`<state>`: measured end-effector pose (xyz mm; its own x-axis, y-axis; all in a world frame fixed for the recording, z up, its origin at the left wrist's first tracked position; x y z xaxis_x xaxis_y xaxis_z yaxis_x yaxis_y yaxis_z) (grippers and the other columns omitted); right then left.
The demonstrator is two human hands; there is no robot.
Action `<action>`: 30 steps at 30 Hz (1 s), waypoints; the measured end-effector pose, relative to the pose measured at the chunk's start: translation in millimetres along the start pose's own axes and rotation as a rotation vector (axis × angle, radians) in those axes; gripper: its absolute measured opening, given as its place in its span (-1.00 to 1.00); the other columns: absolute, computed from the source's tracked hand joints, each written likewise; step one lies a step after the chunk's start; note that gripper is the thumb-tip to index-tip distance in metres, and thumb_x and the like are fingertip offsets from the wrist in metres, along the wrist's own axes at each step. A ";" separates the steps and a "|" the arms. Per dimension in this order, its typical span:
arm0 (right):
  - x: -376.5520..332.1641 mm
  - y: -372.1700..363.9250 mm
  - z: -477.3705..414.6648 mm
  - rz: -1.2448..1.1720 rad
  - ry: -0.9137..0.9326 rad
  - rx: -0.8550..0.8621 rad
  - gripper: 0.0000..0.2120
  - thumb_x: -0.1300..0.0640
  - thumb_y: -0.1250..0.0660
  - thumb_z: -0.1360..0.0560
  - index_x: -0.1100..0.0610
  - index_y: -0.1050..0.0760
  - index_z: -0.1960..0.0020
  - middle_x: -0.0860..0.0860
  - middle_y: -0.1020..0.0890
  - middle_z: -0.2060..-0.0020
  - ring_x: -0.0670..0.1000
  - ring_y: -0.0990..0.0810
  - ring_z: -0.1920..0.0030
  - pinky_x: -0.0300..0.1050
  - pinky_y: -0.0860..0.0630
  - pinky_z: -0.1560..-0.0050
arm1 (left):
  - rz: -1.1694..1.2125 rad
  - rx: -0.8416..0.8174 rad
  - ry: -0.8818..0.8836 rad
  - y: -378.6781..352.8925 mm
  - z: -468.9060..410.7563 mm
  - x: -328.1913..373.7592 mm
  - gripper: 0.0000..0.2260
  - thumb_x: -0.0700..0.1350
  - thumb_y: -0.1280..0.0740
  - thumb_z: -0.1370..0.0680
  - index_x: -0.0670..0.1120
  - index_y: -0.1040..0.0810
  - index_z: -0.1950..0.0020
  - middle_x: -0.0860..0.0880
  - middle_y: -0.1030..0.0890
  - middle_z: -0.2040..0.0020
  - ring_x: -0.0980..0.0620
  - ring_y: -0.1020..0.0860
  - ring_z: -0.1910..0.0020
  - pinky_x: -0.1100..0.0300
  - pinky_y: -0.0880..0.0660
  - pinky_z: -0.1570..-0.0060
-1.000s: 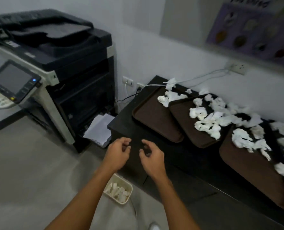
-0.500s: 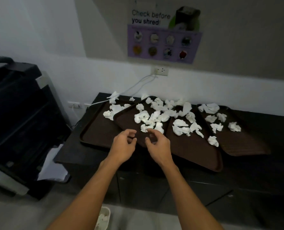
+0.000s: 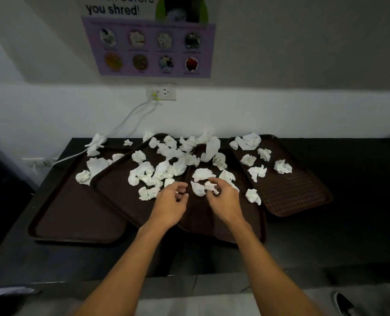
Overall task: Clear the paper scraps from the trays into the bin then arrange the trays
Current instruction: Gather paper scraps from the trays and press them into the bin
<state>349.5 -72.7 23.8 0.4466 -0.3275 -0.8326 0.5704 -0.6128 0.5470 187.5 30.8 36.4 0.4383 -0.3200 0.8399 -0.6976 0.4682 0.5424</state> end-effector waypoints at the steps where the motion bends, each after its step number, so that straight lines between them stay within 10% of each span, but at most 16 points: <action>1: 7.4 0.8 -8.2 0.021 -0.003 -0.012 -0.61 0.17 -0.42 -0.53 0.07 -0.59 -0.35 -0.01 -0.66 -0.21 -0.04 -0.60 -0.21 -0.27 -0.49 -0.14 | -0.002 -0.003 0.003 -7.0 -6.5 -0.2 -0.75 -0.16 -0.41 -0.58 0.01 -0.60 -0.25 0.09 -0.63 -0.04 0.12 -0.60 0.01 0.28 -0.55 -0.02; 12: 66.0 -24.2 -62.2 0.418 0.139 -0.284 -0.45 0.32 -0.33 -0.53 0.08 -0.45 -0.50 0.05 -0.52 -0.33 0.12 -0.37 -0.35 0.03 -0.43 -0.40 | -0.070 -0.039 0.031 -50.5 -50.9 -13.8 -0.72 -0.14 -0.43 -0.57 -0.02 -0.60 -0.29 0.07 -0.61 -0.07 0.15 -0.60 0.01 0.23 -0.57 -0.09; 21: 91.4 -13.2 -53.5 0.209 0.050 -0.217 -0.61 0.22 -0.43 -0.52 0.03 -0.53 -0.33 -0.01 -0.53 -0.19 -0.03 -0.50 -0.21 -0.11 -0.53 -0.25 | -0.294 -0.181 0.008 -88.0 -77.6 -26.3 -0.58 -0.10 -0.48 -0.54 -0.04 -0.56 -0.40 0.01 -0.50 -0.36 0.01 -0.42 -0.38 0.17 -0.37 -0.39; 30: 101.5 2.5 -44.0 0.114 0.019 -0.147 -0.61 0.18 -0.50 -0.48 -0.06 -0.57 -0.26 -0.10 -0.55 -0.08 -0.16 -0.52 -0.10 -0.09 -0.59 -0.21 | -0.303 -0.087 -0.034 -99.5 -72.7 -30.6 -0.82 -0.18 -0.49 -0.52 0.01 -0.71 -0.09 0.04 -0.63 -0.09 0.01 -0.52 -0.14 0.02 -0.51 -0.23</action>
<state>426.6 -75.8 -55.6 0.5257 -0.3745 -0.7638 0.6096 -0.4603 0.6453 284.7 53.9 -42.0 0.5984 -0.4823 0.6397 -0.4863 0.4158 0.7685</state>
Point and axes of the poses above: each hand's wrist, its own z-axis away from the middle knuckle, its own y-axis out of the back of the hand, x = y × z, the point moved 3 cm from there along -z, towards the middle knuckle
